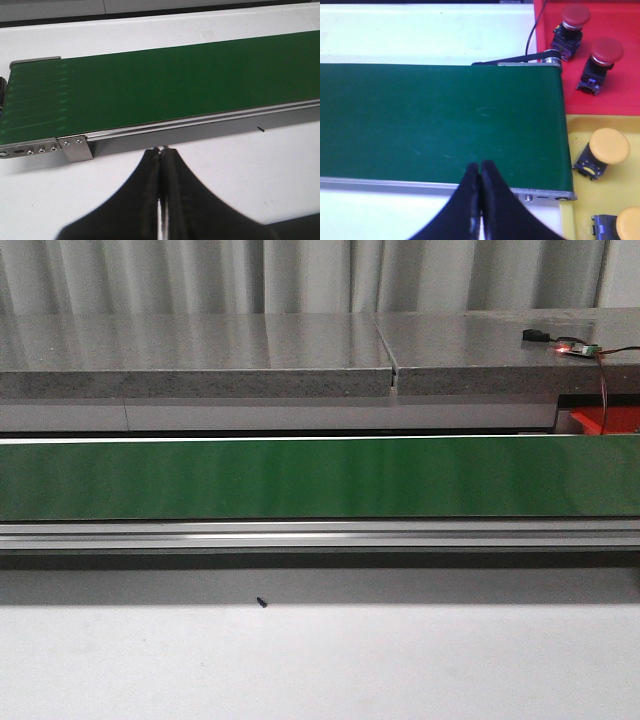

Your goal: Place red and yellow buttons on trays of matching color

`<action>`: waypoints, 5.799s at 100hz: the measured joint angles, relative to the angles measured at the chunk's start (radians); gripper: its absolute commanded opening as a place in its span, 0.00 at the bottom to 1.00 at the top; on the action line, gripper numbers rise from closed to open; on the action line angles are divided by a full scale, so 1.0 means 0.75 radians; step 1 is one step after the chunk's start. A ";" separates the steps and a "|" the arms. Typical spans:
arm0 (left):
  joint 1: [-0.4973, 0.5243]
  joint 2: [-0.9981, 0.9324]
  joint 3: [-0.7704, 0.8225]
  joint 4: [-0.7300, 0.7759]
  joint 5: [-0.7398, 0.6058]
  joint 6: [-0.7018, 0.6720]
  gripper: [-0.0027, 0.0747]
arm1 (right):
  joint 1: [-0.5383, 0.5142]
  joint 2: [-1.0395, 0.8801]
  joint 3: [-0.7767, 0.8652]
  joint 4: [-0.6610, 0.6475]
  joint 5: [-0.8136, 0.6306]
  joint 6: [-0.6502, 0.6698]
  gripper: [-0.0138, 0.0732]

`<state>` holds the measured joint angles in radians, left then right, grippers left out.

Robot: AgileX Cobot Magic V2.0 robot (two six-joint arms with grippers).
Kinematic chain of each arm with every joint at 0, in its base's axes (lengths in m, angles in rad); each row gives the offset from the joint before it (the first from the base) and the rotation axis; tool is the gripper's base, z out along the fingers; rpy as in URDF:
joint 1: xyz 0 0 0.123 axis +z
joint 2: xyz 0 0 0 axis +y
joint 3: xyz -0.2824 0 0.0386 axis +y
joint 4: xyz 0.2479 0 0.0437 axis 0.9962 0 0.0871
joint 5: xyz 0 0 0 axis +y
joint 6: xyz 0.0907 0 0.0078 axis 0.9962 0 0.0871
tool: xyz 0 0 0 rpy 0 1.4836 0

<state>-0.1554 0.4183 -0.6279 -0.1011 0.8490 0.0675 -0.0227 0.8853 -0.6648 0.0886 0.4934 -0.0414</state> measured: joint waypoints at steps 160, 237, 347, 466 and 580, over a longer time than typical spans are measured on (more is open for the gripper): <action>0.463 1.117 -0.649 -0.039 -0.083 -0.189 0.02 | 0.026 -0.524 0.274 -0.025 0.017 0.000 0.08; 0.782 1.916 -1.138 -0.058 0.161 -0.168 0.65 | 0.026 -0.524 0.274 -0.025 0.019 0.000 0.08; 0.783 2.183 -1.314 -0.009 0.178 -0.186 0.49 | 0.026 -0.524 0.274 -0.025 0.024 0.000 0.08; 0.635 1.757 -1.200 -0.052 0.373 -0.075 0.34 | 0.026 -0.524 0.274 -0.025 0.024 0.000 0.08; 0.708 1.701 -1.195 -0.086 0.331 -0.072 0.76 | 0.026 -0.524 0.274 -0.025 0.026 0.000 0.08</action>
<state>0.3752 1.6942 -1.5238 -0.1654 1.0975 0.0138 -0.0033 0.4923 -0.4594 0.0700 0.5131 -0.0414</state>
